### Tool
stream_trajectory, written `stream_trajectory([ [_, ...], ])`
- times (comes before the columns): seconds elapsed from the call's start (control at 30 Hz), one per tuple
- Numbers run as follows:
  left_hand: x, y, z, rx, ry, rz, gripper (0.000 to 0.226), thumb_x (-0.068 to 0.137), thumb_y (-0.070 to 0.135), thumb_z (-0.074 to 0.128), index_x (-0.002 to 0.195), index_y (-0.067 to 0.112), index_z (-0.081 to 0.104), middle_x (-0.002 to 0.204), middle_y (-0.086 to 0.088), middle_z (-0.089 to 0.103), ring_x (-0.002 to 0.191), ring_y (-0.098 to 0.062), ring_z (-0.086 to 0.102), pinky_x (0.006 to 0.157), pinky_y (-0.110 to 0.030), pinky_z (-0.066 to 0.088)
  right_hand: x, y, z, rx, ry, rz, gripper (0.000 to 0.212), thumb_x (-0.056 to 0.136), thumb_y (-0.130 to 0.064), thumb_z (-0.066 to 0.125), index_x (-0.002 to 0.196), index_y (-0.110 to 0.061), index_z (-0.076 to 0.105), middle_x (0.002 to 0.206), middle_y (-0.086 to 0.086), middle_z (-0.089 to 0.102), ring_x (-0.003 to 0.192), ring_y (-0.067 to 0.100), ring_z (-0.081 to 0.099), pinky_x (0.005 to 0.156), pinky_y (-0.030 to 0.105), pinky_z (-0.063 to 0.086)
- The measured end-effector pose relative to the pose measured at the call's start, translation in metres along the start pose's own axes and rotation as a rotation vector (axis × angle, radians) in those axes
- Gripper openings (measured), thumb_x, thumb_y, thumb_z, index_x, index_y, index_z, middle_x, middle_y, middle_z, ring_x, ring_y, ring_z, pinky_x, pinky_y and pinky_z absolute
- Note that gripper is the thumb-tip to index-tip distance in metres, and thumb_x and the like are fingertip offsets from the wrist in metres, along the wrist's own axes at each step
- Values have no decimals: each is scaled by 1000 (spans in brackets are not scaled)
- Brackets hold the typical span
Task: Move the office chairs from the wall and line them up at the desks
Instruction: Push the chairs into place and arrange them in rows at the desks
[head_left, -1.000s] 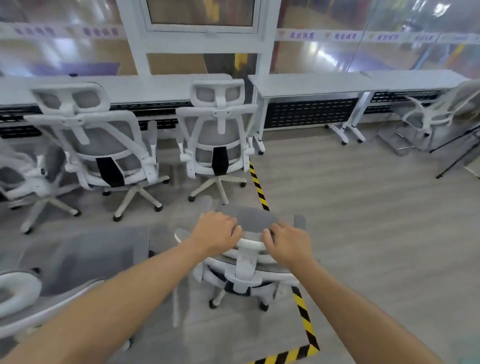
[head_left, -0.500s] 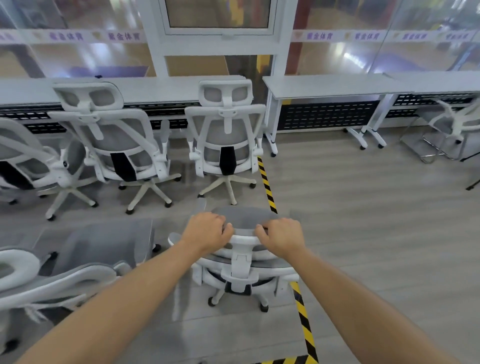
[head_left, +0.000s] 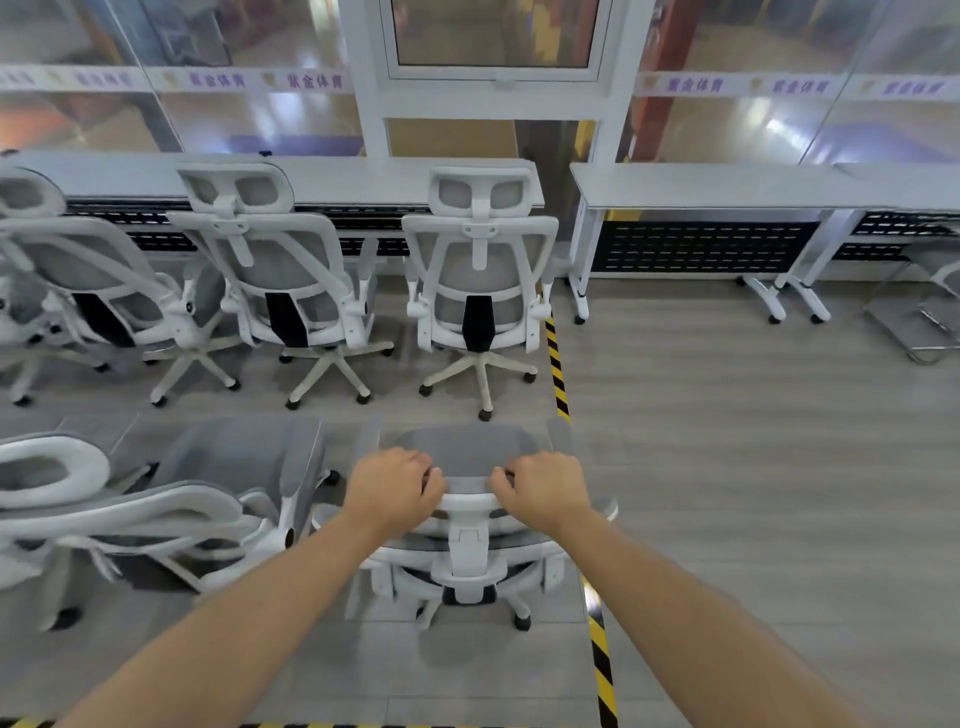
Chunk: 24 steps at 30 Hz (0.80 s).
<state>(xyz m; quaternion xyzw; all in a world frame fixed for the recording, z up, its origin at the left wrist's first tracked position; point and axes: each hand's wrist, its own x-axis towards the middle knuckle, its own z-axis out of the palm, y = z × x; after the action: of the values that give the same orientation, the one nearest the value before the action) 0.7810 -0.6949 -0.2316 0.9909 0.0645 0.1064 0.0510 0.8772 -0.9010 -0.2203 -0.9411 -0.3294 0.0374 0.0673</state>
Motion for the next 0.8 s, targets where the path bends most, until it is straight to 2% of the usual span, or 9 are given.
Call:
stream_trajectory([
  [0.1, -10, -3, 2, 13, 13, 16, 39, 87, 37, 35, 54, 21, 47, 49, 6, 41, 46, -15, 39, 44, -25, 16, -9, -6, 2, 15, 6, 9, 50, 87, -49, 23, 52, -16, 38, 46, -4, 34, 43, 15, 29, 45, 27, 23],
  [0.17, -13, -5, 2, 7, 20, 8, 40, 87, 37, 36, 53, 20, 49, 48, 5, 43, 44, -15, 40, 43, -25, 19, -11, -8, 3, 18, 3, 5, 50, 90, -48, 27, 53, -17, 39, 46, -3, 35, 43, 14, 31, 45, 27, 24],
  [0.3, -17, -9, -2, -29, 43, 21, 36, 82, 35, 40, 50, 18, 42, 44, 4, 40, 39, -17, 37, 42, -21, 10, -15, -17, 4, 13, -12, 19, 50, 91, -47, 28, 53, -17, 40, 47, -3, 36, 43, 13, 30, 46, 27, 25],
  [0.5, -9, -13, -7, -25, 37, 15, 35, 80, 35, 39, 49, 19, 40, 43, 6, 35, 39, -13, 28, 42, -19, 9, -11, -21, -1, 16, -20, 21, 50, 94, -46, 30, 54, -17, 41, 48, -3, 36, 43, 15, 30, 47, 28, 26],
  [0.67, 0, -16, -1, 2, 1, 24, 37, 81, 38, 38, 51, 18, 47, 45, 4, 43, 40, -13, 40, 39, -22, 13, -7, -17, -1, 7, -24, 33, 49, 94, -45, 30, 56, -18, 43, 48, -3, 37, 44, 14, 31, 47, 27, 26],
  [0.8, 12, -17, 4, 4, -1, 30, 37, 81, 38, 38, 51, 18, 47, 44, 4, 44, 39, -13, 39, 39, -21, 15, 2, -11, -3, 11, -17, 41, 49, 95, -45, 31, 57, -17, 47, 48, -4, 38, 44, 14, 33, 48, 28, 29],
])
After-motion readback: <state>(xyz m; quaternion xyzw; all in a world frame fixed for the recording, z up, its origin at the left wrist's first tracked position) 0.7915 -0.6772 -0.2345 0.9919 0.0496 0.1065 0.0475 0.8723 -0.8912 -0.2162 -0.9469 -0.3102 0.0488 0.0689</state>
